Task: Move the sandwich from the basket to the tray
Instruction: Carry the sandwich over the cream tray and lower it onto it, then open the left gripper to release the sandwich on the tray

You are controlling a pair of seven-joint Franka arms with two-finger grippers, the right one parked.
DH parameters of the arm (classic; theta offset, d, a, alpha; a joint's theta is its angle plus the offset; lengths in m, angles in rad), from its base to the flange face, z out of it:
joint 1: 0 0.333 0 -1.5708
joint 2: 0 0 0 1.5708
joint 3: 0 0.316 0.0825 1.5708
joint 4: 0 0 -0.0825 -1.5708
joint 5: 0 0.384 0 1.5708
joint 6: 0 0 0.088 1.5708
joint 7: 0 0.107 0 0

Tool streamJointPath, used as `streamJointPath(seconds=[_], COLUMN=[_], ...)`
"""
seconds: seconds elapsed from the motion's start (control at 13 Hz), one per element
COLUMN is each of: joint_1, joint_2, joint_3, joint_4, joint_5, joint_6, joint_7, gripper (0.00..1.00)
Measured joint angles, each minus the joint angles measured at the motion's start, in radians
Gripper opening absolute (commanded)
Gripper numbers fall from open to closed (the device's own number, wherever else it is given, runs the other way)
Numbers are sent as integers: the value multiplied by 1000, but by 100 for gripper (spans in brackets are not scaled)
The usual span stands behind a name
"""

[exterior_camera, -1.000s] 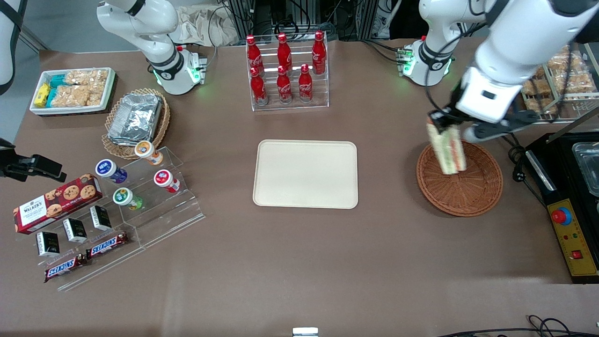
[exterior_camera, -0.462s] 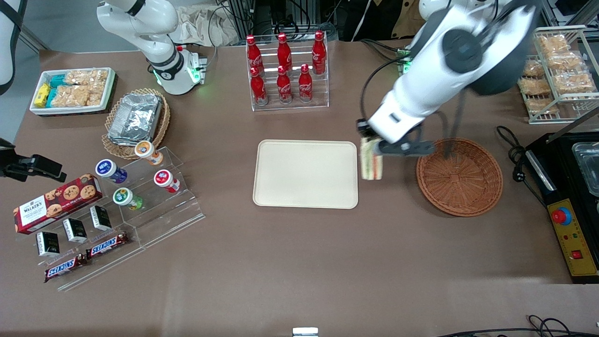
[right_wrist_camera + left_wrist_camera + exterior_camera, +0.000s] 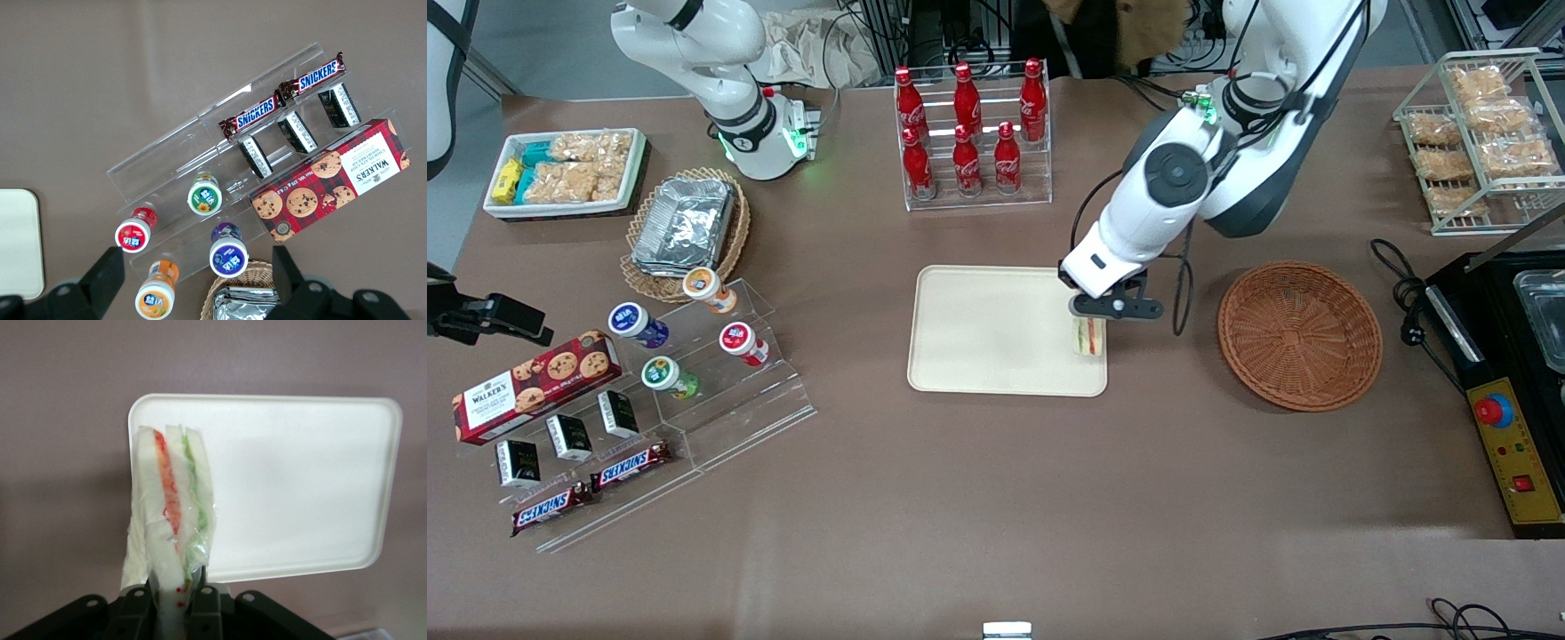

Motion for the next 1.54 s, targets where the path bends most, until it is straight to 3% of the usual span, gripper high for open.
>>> streamJointPath(seconds=[0.54, 0.62, 0.69, 0.77, 0.85, 1.15, 1.54], joint_1=[-45, -48, -49, -49, -49, -49, -48], joint_2=[183, 198, 208, 214, 216, 216, 215], joint_3=[0, 0, 0, 0, 0, 1, 2], joint_4=[-12, -12, -12, -12, -12, -12, 0], joint_5=[185, 193, 196, 198, 199, 245, 250], joint_6=[166, 178, 182, 184, 185, 185, 185], joint_7=[-143, -156, -162, -164, -165, -180, -218], gripper=[0, 10, 34, 62, 100, 100, 100])
